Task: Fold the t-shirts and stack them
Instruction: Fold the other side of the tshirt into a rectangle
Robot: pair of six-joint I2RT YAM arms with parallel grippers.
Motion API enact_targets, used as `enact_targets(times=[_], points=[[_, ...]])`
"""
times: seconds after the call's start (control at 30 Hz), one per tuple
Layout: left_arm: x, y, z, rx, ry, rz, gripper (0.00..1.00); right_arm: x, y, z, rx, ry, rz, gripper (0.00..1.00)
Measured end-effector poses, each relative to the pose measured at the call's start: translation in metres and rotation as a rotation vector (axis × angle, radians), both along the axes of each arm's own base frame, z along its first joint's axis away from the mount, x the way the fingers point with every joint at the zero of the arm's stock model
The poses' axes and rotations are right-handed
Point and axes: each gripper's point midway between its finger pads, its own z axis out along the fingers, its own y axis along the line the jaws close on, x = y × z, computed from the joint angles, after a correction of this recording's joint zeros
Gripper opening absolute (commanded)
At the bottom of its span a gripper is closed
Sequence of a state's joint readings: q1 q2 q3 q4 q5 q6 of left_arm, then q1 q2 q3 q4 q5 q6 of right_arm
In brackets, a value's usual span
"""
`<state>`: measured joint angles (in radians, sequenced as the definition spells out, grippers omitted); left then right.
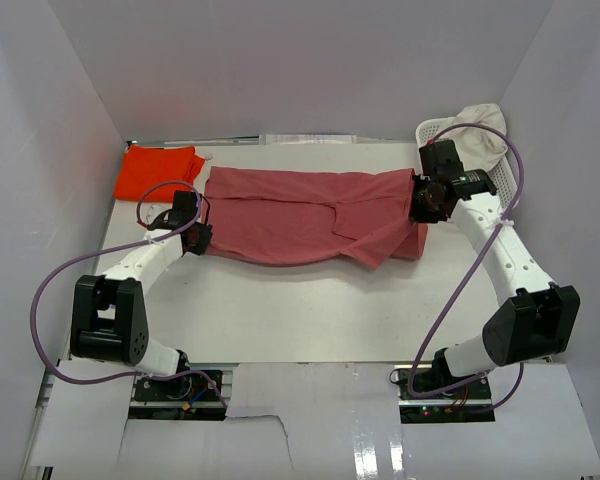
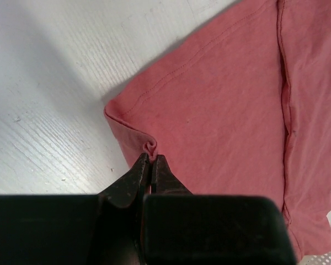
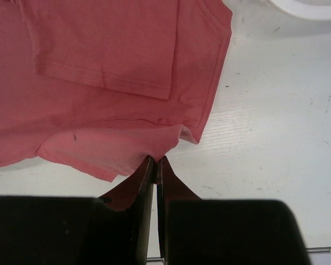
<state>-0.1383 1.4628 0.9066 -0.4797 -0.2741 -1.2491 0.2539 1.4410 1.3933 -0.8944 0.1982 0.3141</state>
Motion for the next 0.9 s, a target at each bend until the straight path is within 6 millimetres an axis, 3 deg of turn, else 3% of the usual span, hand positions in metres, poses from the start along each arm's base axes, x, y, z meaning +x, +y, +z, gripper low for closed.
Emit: enact_targets(times=[0.5, 0.9], points=[[0.006, 0.007, 0.002, -0.004, 0.004, 0.038, 0.00, 0.039, 0.008, 0.023, 0.030, -0.044, 0.019, 0.08], [0.038, 0.008, 0.000, 0.001, 0.011, 0.060, 0.00, 0.054, 0.000, 0.012, 0.017, -0.005, 0.006, 0.08]])
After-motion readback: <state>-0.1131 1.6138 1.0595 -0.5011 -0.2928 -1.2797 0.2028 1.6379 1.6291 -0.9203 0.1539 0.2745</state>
